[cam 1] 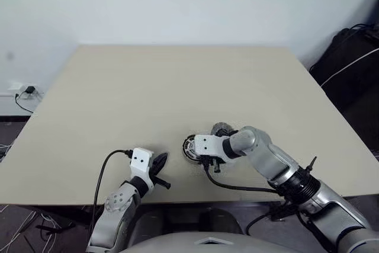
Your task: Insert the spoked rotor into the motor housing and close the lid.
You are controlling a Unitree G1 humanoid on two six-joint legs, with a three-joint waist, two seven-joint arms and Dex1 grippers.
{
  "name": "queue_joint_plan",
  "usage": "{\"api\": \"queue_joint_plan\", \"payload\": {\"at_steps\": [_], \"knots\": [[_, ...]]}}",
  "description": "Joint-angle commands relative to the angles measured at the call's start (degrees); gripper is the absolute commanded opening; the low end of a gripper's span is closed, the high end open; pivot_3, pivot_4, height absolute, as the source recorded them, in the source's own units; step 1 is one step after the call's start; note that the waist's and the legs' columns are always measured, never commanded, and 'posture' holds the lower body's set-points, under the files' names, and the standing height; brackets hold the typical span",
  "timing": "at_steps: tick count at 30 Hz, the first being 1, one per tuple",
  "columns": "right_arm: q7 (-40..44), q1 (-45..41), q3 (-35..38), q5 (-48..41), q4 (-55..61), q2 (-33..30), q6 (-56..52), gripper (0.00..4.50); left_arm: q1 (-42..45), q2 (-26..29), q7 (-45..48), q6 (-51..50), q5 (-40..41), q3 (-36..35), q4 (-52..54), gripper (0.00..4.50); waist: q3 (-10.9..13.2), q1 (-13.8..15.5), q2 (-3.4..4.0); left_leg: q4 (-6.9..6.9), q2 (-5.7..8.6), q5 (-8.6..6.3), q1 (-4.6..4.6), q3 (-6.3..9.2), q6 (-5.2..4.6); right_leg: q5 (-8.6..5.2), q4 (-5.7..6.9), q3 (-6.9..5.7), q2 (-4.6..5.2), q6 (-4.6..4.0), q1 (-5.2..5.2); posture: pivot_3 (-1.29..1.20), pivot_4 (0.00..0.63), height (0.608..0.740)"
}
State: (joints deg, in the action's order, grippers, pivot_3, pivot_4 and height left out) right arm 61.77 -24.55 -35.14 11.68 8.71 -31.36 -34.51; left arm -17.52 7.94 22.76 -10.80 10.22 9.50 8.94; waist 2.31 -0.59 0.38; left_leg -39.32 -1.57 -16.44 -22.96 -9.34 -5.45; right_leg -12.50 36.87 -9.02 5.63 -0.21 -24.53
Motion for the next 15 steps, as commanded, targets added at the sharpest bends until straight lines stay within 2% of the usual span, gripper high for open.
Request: {"api": "queue_joint_plan", "payload": {"at_steps": [1, 8, 10, 15], "knots": [[-2.05, -0.79, 3.11, -2.23, 5.14, 2.50, -2.79, 2.60, 0.41, -0.05, 0.41, 1.09, 0.65, -0.19, 0.83, 0.00, -0.01, -0.03, 0.02, 0.00, 0.00, 0.00, 0.00, 0.00, 0.00, 0.00, 0.01, 0.00, 0.00, 0.00, -0.01, 0.00, 0.000, 0.740], [-9.72, 0.32, 11.05, -8.60, 13.98, 10.47, -10.37, 2.60, 0.57, 0.57, 0.97, 0.59, 0.78, -0.17, 1.19, 0.00, -0.02, 0.02, 0.02, 0.01, 0.00, -0.01, 0.00, 0.01, 0.00, 0.01, -0.01, 0.00, 0.00, 0.00, 0.00, 0.00, 0.000, 0.740], [-13.49, 0.68, 14.93, -10.99, 16.29, 14.62, -12.94, 2.60, 0.69, 0.86, 1.23, 0.33, 0.75, -0.07, 1.26, 0.00, -0.02, 0.00, 0.02, 0.02, 0.00, -0.01, 0.00, 0.00, 0.00, 0.01, 0.00, 0.01, 0.00, 0.00, -0.01, 0.00, 0.000, 0.740], [-24.50, -0.51, 30.09, -20.19, 20.89, 29.12, -17.57, 2.60, 1.58, 1.50, 1.60, 0.79, -0.08, 0.34, 1.02, 0.00, -0.05, 0.00, 0.09, 0.08, 0.00, 0.03, -0.01, 0.00, 0.07, 0.02, 0.03, 0.03, -0.02, 0.00, -0.04, 0.00, 0.000, 0.740]]}}
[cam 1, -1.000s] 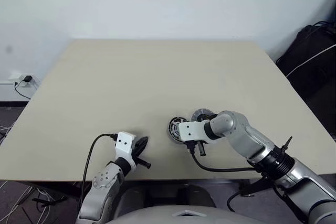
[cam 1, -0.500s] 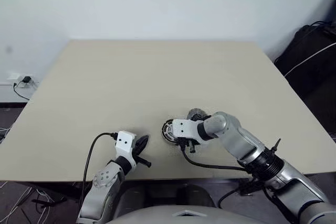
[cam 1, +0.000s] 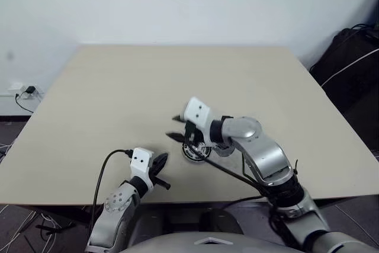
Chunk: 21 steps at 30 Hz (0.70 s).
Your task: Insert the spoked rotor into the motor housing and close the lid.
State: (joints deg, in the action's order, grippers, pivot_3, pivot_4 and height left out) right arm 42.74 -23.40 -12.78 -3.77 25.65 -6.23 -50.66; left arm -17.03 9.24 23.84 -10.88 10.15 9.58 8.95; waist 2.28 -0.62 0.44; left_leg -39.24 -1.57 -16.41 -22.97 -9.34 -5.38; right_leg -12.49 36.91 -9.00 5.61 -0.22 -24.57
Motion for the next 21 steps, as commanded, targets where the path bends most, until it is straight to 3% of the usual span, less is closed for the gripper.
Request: {"api": "queue_joint_plan", "payload": {"at_steps": [1, 4, 6, 8, 11, 18, 21], "knots": [[-8.65, -2.41, 11.44, -6.12, 4.57, 6.88, -1.43, 2.60, 1.44, 0.38, 0.58, 1.14, -0.27, 0.36, 0.81, 0.00, -0.03, 0.05, 0.03, 0.02, 0.01, 0.00, 0.00, 0.00, 0.01, 0.00, -0.01, 0.01, -0.01, 0.00, 0.01, 0.00, 0.000, 0.740], [-18.81, -3.45, 17.87, -4.41, 4.36, 10.18, 3.47, 2.60, 2.25, 0.77, 0.80, 1.63, -0.82, 0.53, 0.33, 0.00, -0.04, 0.02, 0.05, 0.06, 0.04, 0.00, 0.00, -0.04, 0.02, 0.03, -0.03, 0.06, -0.01, 0.04, 0.00, 0.00, 0.000, 0.740], [-23.96, -2.82, 19.84, -1.49, 3.02, 8.51, 6.55, 2.60, 2.65, 0.91, 0.95, 1.60, -0.99, 0.59, 0.12, 0.00, -0.05, 0.00, 0.06, 0.08, 0.08, 0.01, 0.00, -0.07, 0.04, 0.04, -0.04, 0.10, -0.01, 0.08, 0.00, 0.00, 0.000, 0.740], [-27.76, -1.12, 19.98, 2.48, 1.31, 4.75, 8.33, 2.60, 2.93, 1.08, 1.11, 1.49, -1.05, 0.55, 0.01, 0.00, -0.08, -0.11, 0.08, 0.14, 0.12, 0.01, 0.00, -0.20, 0.04, 0.07, -0.06, 0.22, 0.00, 0.12, -0.05, 0.00, 0.000, 0.740], [-32.31, 4.18, 16.11, 12.77, -2.40, -6.02, 7.95, 2.60, 3.30, 1.35, 1.44, 1.25, -1.09, 0.60, -0.09, 0.00, -0.13, -0.18, 0.12, 0.20, 0.13, 0.02, 0.02, -0.33, 0.06, 0.06, -0.06, 0.29, -0.02, 0.11, -0.08, 0.00, 0.000, 0.740], [-27.70, 12.86, 8.09, 21.17, -3.27, -22.98, 1.09, 2.60, 3.69, 1.52, 1.73, 1.17, -1.10, 0.78, -0.43, 0.00, -0.19, -1.21, 0.42, 0.27, -0.07, 0.19, 0.06, -0.41, 0.31, -0.08, 0.13, 0.33, -0.19, -0.10, -0.02, 0.00, 0.000, 0.740], [-19.80, 15.92, 3.22, 20.59, -1.17, -30.78, -2.46, 2.60, 3.69, 1.54, 1.74, 1.03, -1.04, 0.98, -0.36, 0.00, -0.19, -1.04, 0.46, 0.25, -0.11, 0.08, 0.29, -0.21, 0.10, -0.12, 0.11, 0.19, -0.21, -0.14, -0.01, 0.00, 0.000, 0.740]]}}
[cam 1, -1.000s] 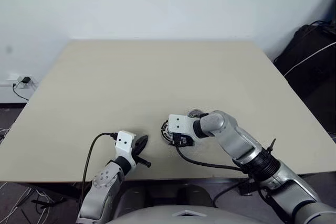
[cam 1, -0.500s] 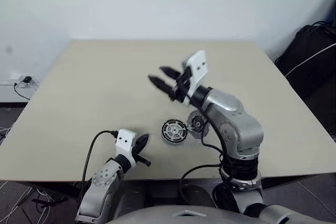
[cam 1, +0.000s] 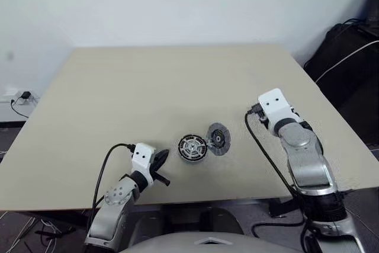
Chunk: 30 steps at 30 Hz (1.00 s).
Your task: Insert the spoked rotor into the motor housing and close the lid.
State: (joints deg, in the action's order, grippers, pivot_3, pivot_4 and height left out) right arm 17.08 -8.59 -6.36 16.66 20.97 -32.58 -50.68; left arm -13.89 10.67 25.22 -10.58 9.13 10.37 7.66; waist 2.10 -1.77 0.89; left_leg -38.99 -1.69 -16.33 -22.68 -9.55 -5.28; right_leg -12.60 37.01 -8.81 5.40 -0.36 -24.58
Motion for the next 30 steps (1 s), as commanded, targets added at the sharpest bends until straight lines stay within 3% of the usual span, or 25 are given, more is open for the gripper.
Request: {"api": "queue_joint_plan", "payload": {"at_steps": [1, 5, 15, 22, 30], "knots": [[8.75, 1.98, -4.62, -0.84, 4.73, -6.53, -2.94, 2.60, 0.54, 0.13, 0.37, 0.69, 0.05, 0.23, 0.94, 0.00, 0.00, 0.24, 0.00, -0.01, 0.00, -0.02, 0.00, 0.05, -0.04, 0.00, -0.01, -0.03, 0.01, 0.00, 0.02, 0.00, 0.000, 0.740], [18.72, 4.18, -6.57, -7.50, 9.13, -10.27, -1.97, 2.60, 0.47, 0.17, 0.34, 0.56, 0.18, 0.28, 1.04, 0.00, 0.03, 0.39, -0.05, -0.08, 0.01, -0.09, -0.03, 0.14, -0.18, 0.02, -0.05, -0.07, 0.02, 0.03, 0.06, 0.00, 0.000, 0.740], [21.53, 0.90, -4.37, -15.40, 3.75, -5.21, 5.78, 2.60, 0.23, 0.02, -0.01, 0.49, 0.22, 0.22, 1.26, 0.00, 0.19, 1.23, -0.35, -0.22, 0.09, -0.23, -0.16, 0.15, -0.43, 0.11, -0.18, -0.07, 0.12, 0.18, 0.09, 0.00, 0.000, 0.740], [28.17, -1.74, -6.42, -20.57, 2.01, -5.43, 9.05, 2.60, -0.26, 0.13, -0.47, 0.19, 0.32, -0.23, 2.10, 0.00, 0.19, 1.22, -0.34, -0.22, 0.10, -0.21, -0.21, 0.15, -0.39, 0.11, -0.20, -0.08, 0.12, 0.17, 0.07, 0.00, 0.000, 0.740], [29.22, -5.72, -9.58, -22.00, -4.52, -0.70, 12.06, 2.60, -0.74, 0.17, -0.85, 0.04, 0.32, -0.51, 2.57, 0.00, 0.18, 1.18, -0.34, -0.25, 0.09, -0.22, -0.19, 0.15, -0.41, 0.11, -0.16, -0.09, 0.12, 0.17, 0.07, 0.00, 0.000, 0.740]]}}
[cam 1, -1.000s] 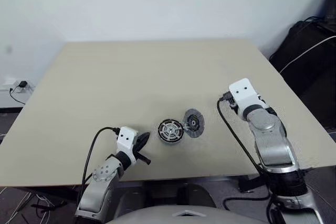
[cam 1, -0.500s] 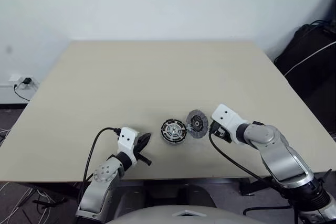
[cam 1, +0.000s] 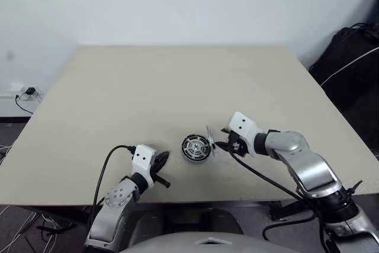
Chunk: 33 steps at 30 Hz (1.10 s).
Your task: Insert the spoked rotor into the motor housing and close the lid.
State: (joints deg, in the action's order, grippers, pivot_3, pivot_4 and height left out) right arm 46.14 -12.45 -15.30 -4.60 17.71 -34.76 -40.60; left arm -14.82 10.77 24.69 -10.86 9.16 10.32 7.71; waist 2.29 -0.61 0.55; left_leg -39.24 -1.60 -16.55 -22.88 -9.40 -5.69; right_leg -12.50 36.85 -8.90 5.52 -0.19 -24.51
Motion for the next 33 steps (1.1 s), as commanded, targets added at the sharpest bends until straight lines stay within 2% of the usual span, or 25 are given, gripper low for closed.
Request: {"api": "queue_joint_plan", "payload": {"at_steps": [1, 13, 18, 24, 28, 33], "knots": [[0.03, -2.33, -1.08, -0.65, -2.32, 2.19, 2.41, 2.60, 0.12, 0.14, -0.32, 0.30, 0.28, -0.51, 2.58, 0.00, 0.00, 0.01, 0.01, 0.00, 0.00, 0.04, 0.00, 0.00, 0.07, 0.00, 0.00, 0.00, 0.00, 0.00, 0.00, 0.00, 0.000, 0.740], [-2.24, -5.42, -6.30, 0.74, -14.86, 11.15, 5.92, 2.60, -0.34, 0.42, -0.87, 0.59, 0.29, -0.86, 2.96, 0.00, -0.03, -0.01, 0.03, 0.00, 0.01, 0.15, -0.01, -0.02, 0.25, 0.02, 0.02, 0.01, 0.02, -0.01, 0.00, 0.00, 0.000, 0.740], [-3.78, -4.97, -7.64, 2.41, -16.63, 11.55, 4.10, 2.60, -0.46, 0.31, -1.05, 0.72, 0.32, -0.92, 2.93, 0.00, -0.30, -0.06, 0.03, 0.00, 0.01, 0.16, 0.05, -0.04, 0.28, 0.02, 0.04, 0.03, 0.02, 0.00, 0.03, 0.00, 0.000, 0.740], [-4.26, -2.10, -4.39, -0.76, -10.31, 12.60, 6.76, 2.60, -0.26, 0.34, -0.97, 0.77, 0.28, -0.91, 2.65, 0.00, -0.52, 0.02, 0.05, 0.00, 0.01, 0.17, 0.10, -0.03, 0.30, 0.02, 0.04, 0.03, 0.05, 0.00, 0.07, 0.00, 0.000, 0.740], [-3.54, 1.44, 1.25, -7.79, -2.39, 15.74, 11.14, 2.60, 0.13, 0.36, -0.75, 0.76, 0.29, -0.79, 2.30, 0.00, -0.45, -0.05, 0.10, 0.04, 0.01, 0.17, 0.02, -0.03, 0.30, 0.02, 0.04, 0.03, 0.04, 0.00, -0.01, 0.00, 0.000, 0.740], [-1.14, 4.56, 5.32, -16.82, 5.12, 17.40, 11.63, 2.60, 0.30, 0.35, -0.57, 0.68, 0.32, -0.57, 2.05, 0.00, -0.42, 0.11, 0.03, 0.04, 0.01, 0.15, 0.02, -0.02, 0.28, 0.02, 0.02, 0.02, 0.02, 0.00, 0.00, 0.00, 0.000, 0.740]]}}
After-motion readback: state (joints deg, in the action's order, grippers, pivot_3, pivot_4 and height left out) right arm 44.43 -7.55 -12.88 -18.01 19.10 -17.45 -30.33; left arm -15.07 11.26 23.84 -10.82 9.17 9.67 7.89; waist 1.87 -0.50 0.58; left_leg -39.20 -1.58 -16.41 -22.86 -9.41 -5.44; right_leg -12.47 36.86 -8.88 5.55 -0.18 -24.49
